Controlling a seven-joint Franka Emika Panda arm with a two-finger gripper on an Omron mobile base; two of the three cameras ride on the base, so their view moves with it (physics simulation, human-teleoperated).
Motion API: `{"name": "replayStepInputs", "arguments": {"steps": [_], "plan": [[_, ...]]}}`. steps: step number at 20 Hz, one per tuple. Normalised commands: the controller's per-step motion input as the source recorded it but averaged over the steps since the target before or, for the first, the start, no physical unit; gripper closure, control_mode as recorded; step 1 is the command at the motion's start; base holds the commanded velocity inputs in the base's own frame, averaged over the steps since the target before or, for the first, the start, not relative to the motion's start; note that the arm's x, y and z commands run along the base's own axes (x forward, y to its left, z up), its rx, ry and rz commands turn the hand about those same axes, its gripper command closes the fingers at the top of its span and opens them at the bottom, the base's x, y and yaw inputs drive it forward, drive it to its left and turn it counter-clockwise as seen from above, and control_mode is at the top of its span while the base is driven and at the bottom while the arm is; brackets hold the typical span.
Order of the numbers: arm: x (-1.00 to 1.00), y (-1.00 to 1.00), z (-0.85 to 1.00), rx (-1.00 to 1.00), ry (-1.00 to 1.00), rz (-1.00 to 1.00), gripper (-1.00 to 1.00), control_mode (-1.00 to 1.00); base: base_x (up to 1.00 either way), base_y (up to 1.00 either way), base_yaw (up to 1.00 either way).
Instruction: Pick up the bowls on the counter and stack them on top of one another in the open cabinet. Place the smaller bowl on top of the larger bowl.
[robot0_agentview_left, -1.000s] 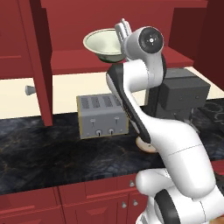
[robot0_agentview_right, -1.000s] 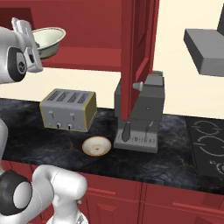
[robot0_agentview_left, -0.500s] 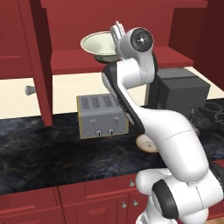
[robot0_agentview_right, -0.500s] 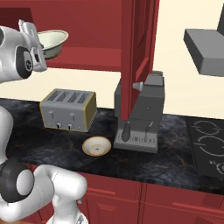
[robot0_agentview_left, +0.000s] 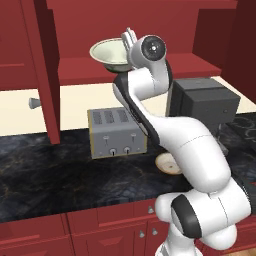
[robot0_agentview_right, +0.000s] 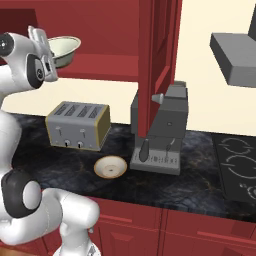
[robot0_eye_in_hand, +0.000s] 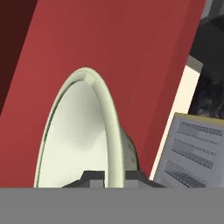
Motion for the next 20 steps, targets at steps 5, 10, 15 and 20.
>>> {"name": "replayStepInputs", "arguments": {"steps": [5, 10, 15, 20], "plan": [[0.4, 0.07, -0.11, 0.0, 0.0, 0.0, 1.0, -1.0, 0.0, 0.0, 0.0], [0.4, 0.07, -0.11, 0.0, 0.0, 0.0, 1.0, -1.0, 0.0, 0.0, 0.0], [0.39, 0.07, -0.11, 0.0, 0.0, 0.0, 1.0, -1.0, 0.0, 0.0, 0.0], [0.35, 0.08, -0.12, 0.0, 0.01, 0.0, 1.0, -1.0, 0.0, 0.0, 0.0]]}}
